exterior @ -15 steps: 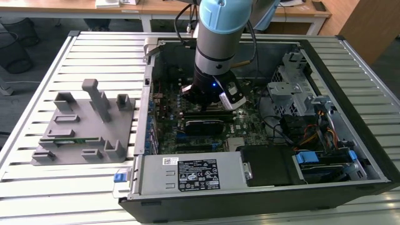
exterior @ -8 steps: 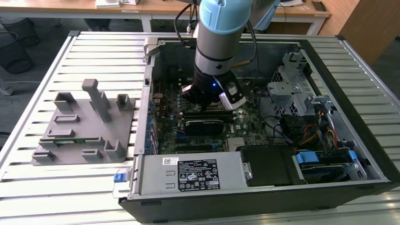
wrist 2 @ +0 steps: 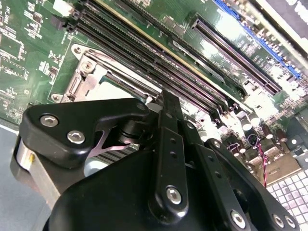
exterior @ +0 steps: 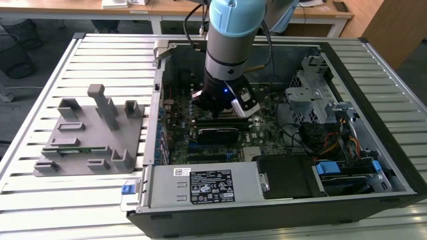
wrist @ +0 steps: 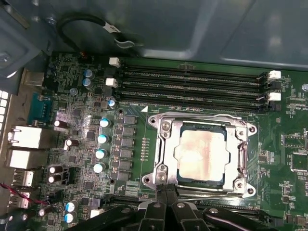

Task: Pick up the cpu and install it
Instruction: 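Install the second cpu locking lever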

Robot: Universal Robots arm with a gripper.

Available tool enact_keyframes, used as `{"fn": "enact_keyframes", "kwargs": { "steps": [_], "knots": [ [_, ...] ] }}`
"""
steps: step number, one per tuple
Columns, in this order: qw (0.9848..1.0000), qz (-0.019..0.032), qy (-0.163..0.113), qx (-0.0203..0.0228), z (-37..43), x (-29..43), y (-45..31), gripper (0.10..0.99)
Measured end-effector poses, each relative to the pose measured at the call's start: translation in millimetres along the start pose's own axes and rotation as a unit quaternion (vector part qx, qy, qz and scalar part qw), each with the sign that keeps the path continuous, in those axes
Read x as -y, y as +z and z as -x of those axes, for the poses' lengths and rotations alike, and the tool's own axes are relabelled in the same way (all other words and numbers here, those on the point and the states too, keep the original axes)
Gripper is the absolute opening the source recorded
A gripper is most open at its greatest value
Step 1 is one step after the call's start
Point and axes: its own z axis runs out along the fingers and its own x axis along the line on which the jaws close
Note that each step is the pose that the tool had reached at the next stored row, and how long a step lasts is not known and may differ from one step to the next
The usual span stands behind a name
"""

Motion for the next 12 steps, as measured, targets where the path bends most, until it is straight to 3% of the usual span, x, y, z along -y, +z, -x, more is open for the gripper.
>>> {"fn": "enact_keyframes", "kwargs": {
  "steps": [5,12],
  "knots": [
    [0.9999,0.011,0.0,0.0009,-0.4,3.8,-0.6,0.106],
    [0.9999,0.0112,0.0,0.0008,-0.7,7.6,-1.2,0.106]
  ]
}}
